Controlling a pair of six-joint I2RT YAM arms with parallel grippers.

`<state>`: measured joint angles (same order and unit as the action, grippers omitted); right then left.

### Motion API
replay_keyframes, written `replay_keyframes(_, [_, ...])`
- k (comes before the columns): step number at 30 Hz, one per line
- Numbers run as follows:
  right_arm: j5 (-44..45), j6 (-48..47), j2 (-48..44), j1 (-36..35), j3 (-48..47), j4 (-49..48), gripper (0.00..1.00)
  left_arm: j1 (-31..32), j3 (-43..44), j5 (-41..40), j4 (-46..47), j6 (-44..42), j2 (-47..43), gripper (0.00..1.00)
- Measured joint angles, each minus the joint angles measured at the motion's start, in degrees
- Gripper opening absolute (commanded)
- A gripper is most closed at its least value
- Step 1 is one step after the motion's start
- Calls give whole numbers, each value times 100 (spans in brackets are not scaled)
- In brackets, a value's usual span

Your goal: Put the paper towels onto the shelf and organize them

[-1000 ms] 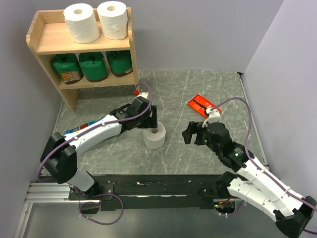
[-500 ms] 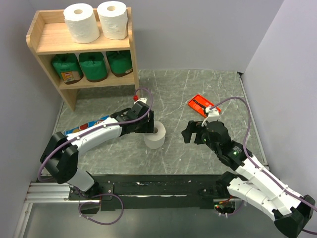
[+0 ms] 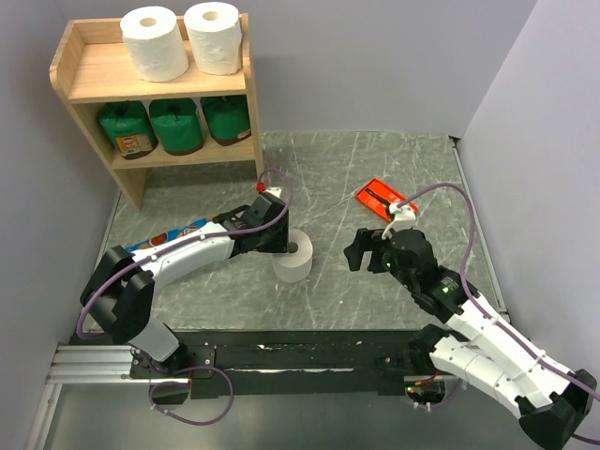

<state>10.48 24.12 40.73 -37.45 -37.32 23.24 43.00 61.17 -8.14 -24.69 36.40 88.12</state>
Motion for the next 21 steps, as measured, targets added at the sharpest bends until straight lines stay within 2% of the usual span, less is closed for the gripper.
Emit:
replay_keyframes(3, [39, -28, -57, 0, -7, 57, 100, 0, 2, 17, -13, 0, -13, 31])
replay_keyframes(7, [68, -92, -203, 2, -83, 225, 100, 0, 2, 4, -227, 2, -203, 31])
replay_keyframes(12, [190, -184, -306, 7, -356, 380, 100, 0, 92, -188, -713, 11, -925, 30])
replay_keyframes(16, [426, -302, -306, 11, -634, 573, 100, -142, 509, -435, -1241, -2, -1753, 30])
replay_keyframes(21, [509, -339, -358, 11, -758, 704, 99, -640, 1451, -920, -1906, -160, -2579, 30])
